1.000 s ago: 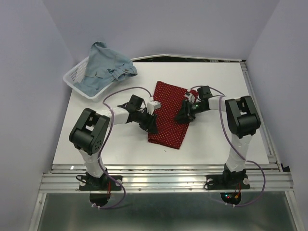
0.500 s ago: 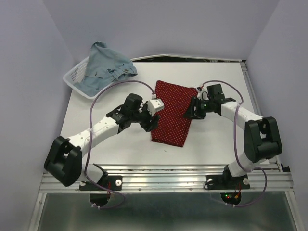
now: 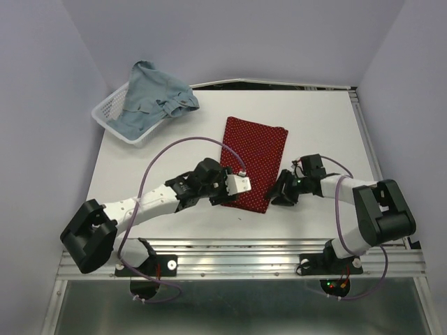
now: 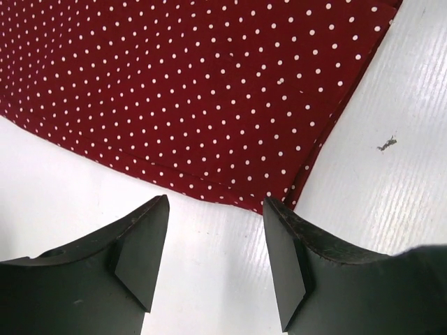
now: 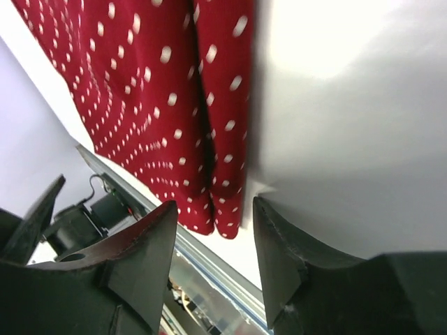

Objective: Fold and stack the skirts
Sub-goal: Fold the skirt

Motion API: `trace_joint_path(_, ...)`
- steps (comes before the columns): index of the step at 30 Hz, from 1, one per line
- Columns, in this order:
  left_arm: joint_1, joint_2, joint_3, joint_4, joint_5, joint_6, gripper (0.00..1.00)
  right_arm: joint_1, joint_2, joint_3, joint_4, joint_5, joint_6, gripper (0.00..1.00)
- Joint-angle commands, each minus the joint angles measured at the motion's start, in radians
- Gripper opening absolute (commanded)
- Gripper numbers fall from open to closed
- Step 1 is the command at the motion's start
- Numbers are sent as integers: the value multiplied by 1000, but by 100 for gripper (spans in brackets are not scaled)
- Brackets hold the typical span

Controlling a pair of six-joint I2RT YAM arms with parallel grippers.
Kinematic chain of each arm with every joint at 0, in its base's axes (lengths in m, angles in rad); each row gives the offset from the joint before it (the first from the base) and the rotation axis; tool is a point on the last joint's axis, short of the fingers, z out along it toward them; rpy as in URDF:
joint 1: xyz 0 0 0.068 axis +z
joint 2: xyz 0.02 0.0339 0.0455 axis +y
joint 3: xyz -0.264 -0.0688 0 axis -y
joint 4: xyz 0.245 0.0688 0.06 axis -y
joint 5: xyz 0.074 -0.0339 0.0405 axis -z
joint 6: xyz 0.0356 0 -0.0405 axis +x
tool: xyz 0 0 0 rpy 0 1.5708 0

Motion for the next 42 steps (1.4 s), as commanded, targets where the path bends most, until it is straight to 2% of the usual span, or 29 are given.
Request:
trace_joint_path(1,-14,16,14,94,-5,45,68,72,-32,-110,86,103,80,57)
trace_joint_path(6,-22,33,0,94,63,67,73,137,-58,-159,137,145,157,56)
trace_joint_path(9,-32,25,-29,90,133,109,83,149,-41,-141,126,159,159,51)
trace_joint_path(12,-75,31,-58,113,129,131,84,149,-26,-101,128,162,110,37)
trace_joint_path(13,-92,42,-67,137,115,130,84,149,-18,-72,129,160,94,28)
trace_joint_path(16,-110,77,-76,195,75,137,83,149,-14,-32,137,113,102,12)
trace_joint_path(19,-120,143,-76,232,35,172,83,149,-23,8,137,56,132,1)
trace_joint_path(24,-135,227,-60,303,-29,191,81,149,-40,41,137,-16,209,1)
trace_joint_path(35,-137,277,-21,286,-63,163,73,138,-34,2,137,-120,418,1)
trace_joint_path(38,-138,298,-9,282,-77,156,73,118,-34,-1,197,-142,471,1)
trace_joint_path(42,-138,326,26,243,-72,149,60,118,-37,13,198,-148,490,1)
